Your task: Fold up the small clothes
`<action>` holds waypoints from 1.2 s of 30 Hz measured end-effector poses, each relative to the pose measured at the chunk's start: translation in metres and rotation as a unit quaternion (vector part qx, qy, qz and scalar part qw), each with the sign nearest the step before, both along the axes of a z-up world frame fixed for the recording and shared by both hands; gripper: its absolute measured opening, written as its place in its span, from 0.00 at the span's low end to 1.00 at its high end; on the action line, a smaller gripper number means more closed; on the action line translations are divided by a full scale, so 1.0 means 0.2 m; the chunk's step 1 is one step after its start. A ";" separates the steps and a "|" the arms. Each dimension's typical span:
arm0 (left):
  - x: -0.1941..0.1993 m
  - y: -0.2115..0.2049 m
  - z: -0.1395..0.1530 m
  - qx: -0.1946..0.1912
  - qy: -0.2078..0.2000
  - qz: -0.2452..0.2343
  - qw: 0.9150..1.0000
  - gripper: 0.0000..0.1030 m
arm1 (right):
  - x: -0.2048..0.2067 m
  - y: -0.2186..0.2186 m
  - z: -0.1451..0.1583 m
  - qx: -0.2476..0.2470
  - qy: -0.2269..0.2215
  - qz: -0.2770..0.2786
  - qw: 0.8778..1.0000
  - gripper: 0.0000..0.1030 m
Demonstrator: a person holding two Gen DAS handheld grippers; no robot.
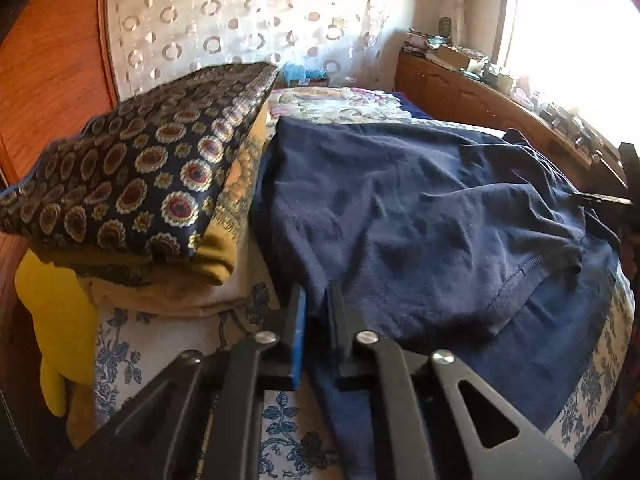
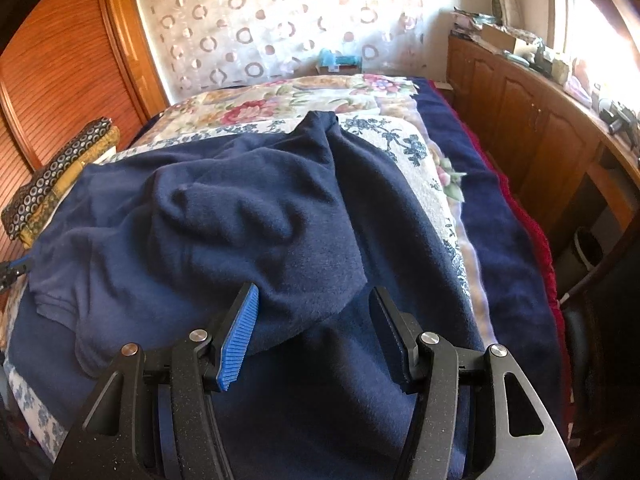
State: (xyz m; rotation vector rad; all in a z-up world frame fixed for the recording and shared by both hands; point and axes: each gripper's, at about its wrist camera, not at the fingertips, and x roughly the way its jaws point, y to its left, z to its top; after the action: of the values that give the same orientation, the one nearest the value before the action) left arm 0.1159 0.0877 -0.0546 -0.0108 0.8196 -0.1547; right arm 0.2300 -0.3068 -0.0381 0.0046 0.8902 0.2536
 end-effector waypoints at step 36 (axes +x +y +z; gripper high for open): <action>-0.41 -0.09 0.40 -0.067 -0.119 -0.023 0.990 0.01 | -0.21 -0.07 0.41 0.033 -0.126 0.016 0.991 0.03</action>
State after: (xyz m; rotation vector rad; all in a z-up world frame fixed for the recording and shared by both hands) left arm 0.0344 0.0701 0.0261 -0.0978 0.5703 -0.2495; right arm 0.1877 -0.3212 0.0432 0.0194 0.6311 0.3060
